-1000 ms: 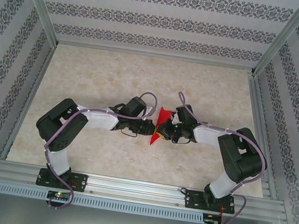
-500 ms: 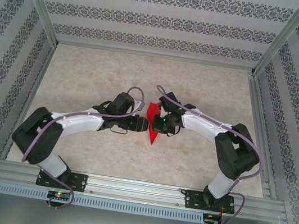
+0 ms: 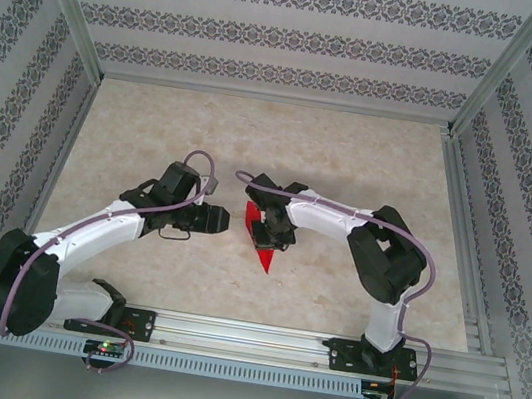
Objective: Fold a paper plane with a square sheet of paper (pick it up from the middle)
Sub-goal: Turn over a paper plane at the center of the table, then reset both arms
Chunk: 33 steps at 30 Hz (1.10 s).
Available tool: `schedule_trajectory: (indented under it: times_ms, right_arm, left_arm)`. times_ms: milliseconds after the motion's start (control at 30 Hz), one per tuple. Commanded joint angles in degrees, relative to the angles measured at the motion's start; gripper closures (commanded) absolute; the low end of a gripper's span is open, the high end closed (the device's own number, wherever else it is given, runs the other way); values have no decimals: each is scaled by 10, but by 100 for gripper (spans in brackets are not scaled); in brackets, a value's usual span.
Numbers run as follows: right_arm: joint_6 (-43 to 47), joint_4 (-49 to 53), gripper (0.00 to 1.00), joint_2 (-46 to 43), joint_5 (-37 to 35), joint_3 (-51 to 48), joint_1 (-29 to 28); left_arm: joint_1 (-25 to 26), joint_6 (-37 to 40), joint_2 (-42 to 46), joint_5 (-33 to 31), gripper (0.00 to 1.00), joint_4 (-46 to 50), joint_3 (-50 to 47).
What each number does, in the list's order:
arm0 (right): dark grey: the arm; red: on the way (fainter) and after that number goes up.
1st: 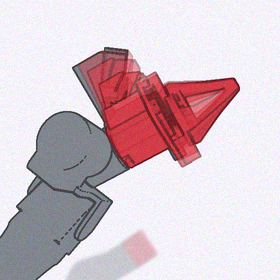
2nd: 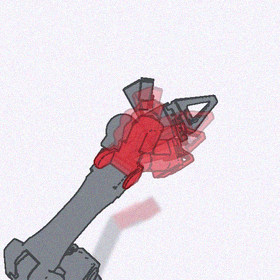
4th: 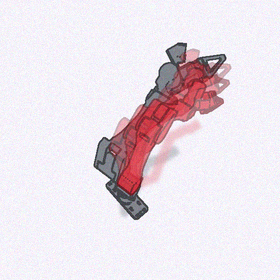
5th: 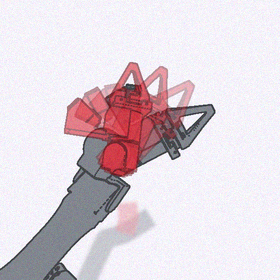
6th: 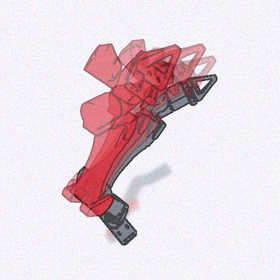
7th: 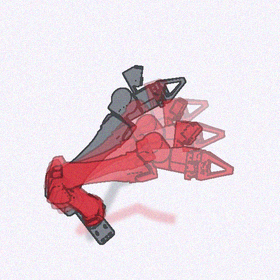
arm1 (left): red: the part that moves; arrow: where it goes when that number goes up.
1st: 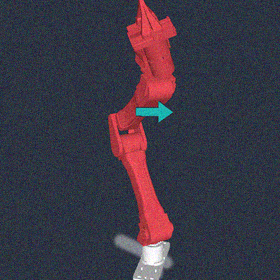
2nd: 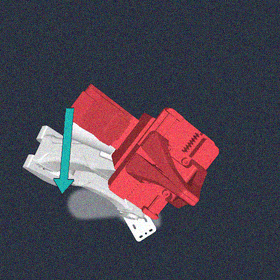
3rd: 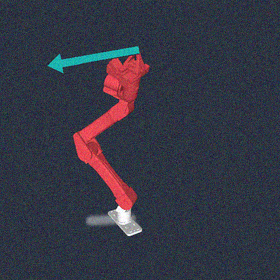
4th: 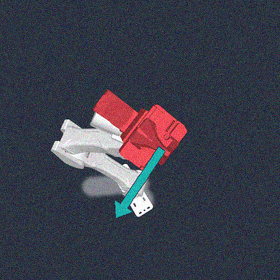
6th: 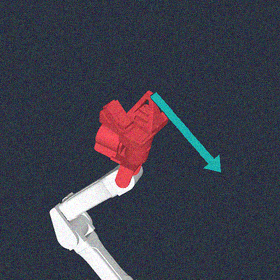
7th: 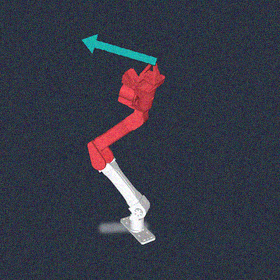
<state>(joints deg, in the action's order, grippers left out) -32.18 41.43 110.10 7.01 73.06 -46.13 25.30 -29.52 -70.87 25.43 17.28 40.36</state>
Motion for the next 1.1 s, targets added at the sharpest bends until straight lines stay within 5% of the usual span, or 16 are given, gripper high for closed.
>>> schedule_trajectory:
  times_ms: [0,400,700,867,1067]
  right_arm:
    - [-7,18,87,15,-35,16,-11]
    - [-22,40,88,34,-72,49,-36]
    - [22,89,67,-70,-13,62,-3]
    - [76,80,59,-143,37,35,32]
    - [178,-20,46,-247,-34,-61,106]
  left_arm:
    - [-12,19,8,15,42,20,-11]
    - [-23,30,-9,29,42,14,-20]
    - [-23,75,5,-9,34,70,42]
    - [-24,114,15,-110,18,92,69]
    - [-74,153,20,-292,2,67,61]
